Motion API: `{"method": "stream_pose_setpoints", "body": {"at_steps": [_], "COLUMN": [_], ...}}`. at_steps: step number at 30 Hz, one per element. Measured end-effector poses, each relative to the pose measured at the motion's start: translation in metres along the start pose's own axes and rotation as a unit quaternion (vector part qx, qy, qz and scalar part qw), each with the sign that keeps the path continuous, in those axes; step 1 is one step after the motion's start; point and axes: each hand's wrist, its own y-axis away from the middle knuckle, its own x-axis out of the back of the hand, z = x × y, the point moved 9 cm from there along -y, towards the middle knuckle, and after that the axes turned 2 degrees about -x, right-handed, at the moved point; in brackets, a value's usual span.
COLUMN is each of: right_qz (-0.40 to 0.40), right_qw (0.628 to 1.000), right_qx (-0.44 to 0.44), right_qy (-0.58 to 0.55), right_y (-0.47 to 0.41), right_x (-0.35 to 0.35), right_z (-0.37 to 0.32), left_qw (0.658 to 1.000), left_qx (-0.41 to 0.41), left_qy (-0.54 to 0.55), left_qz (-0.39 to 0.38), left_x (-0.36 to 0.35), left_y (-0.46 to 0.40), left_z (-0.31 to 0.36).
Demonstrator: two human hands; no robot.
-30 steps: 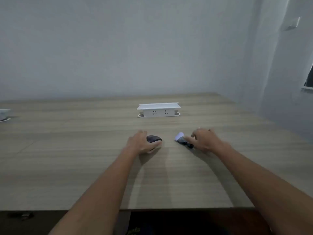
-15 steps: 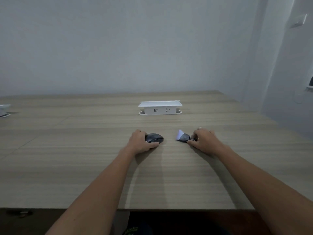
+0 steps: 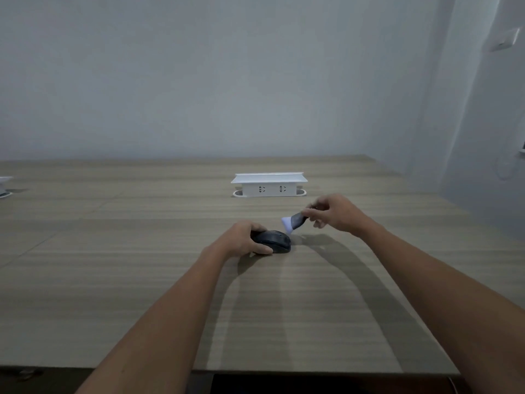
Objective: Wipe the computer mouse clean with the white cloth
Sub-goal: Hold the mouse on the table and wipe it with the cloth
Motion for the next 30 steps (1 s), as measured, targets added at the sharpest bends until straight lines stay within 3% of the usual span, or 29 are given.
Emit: {"method": "stream_pose_setpoints", "body": {"at_steps": [11, 18, 24, 28, 30], "right_qz": [0.001, -0.024, -0.014, -0.026, -0.008], "right_qw": [0.999, 0.99, 0.999, 0.983, 0.987], "right_qx": [-0.007, 0.008, 0.02, 0.012, 0.008], "right_qy": [-0.038, 0.139, 0.039, 0.182, 0.158], "right_y": [-0.02, -0.027, -0.028, -0.028, -0.028], "right_x": [-0.019, -0.017, -0.019, -0.019, -0.014], "right_z": [-0.001, -0.006, -0.018, -0.01, -0.011], "left_qw": [0.998, 0.999, 0.999, 0.999, 0.999], "left_qx": [0.006, 0.011, -0.002, 0.001, -0.001], "left_qy": [0.006, 0.002, 0.003, -0.006, -0.006], "left_qz": [-0.057, -0.049, -0.047, -0.044, -0.045], "left_x": [-0.003, -0.002, -0.002, -0.002, -0.002], "left_y": [-0.012, -0.013, -0.012, -0.012, -0.012], "left_z": [-0.003, -0.006, 0.001, 0.002, 0.003]}}
